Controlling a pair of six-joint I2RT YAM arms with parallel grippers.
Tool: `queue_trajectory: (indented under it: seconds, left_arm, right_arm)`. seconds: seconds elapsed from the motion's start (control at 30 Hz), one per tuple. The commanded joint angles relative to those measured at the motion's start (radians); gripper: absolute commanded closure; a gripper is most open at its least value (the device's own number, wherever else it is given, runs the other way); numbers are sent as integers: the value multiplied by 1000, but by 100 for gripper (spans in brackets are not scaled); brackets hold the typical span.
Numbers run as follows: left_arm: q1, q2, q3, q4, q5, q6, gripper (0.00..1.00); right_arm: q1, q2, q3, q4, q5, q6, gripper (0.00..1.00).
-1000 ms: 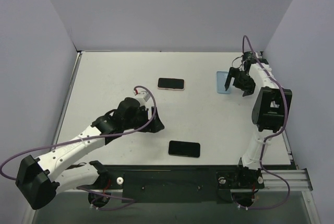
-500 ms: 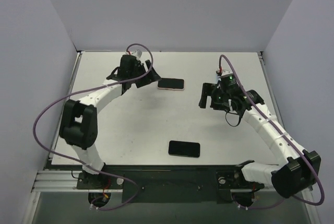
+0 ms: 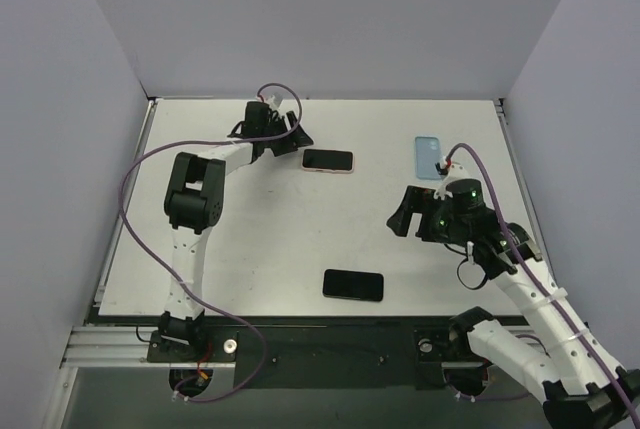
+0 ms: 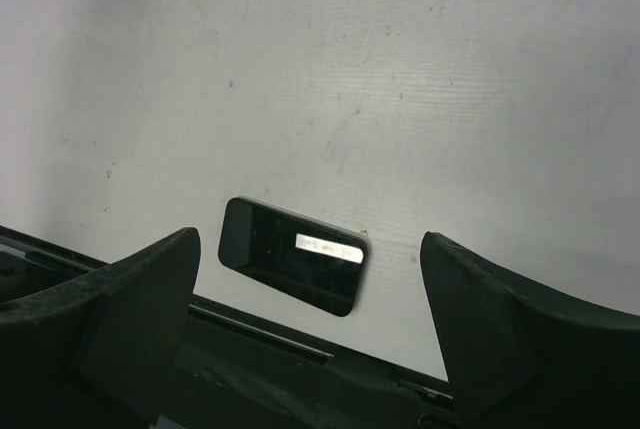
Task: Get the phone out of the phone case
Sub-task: Pick up the phone at the center of the board.
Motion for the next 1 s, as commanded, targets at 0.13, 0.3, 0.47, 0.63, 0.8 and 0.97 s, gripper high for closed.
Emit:
queue_trajectory:
  seconds: [0.13, 0.3, 0.47, 0.63, 0.8, 0.97]
  left_arm:
    - [0, 116, 60, 153, 214, -115, 25]
    - [-14, 92, -19, 158, 309, -107, 27]
    - [-34, -54, -238, 185, 310, -77, 27]
    - [-110, -166, -374, 192, 248, -51, 28]
    - [-222, -189, -356, 20, -61, 24, 18]
    - [-331, -73, -92, -351, -362, 103, 13]
  right_arm:
    - [5, -110, -31, -2, 14, 42, 14]
    - [5, -118, -20, -22, 16, 31, 14]
    - [5, -150, -41, -27, 25, 34, 14]
    - [2, -179, -77, -28, 42, 31, 14]
    - [2, -215, -87, -33, 45, 34, 14]
    - [1, -236, -87, -42, 59, 25, 14]
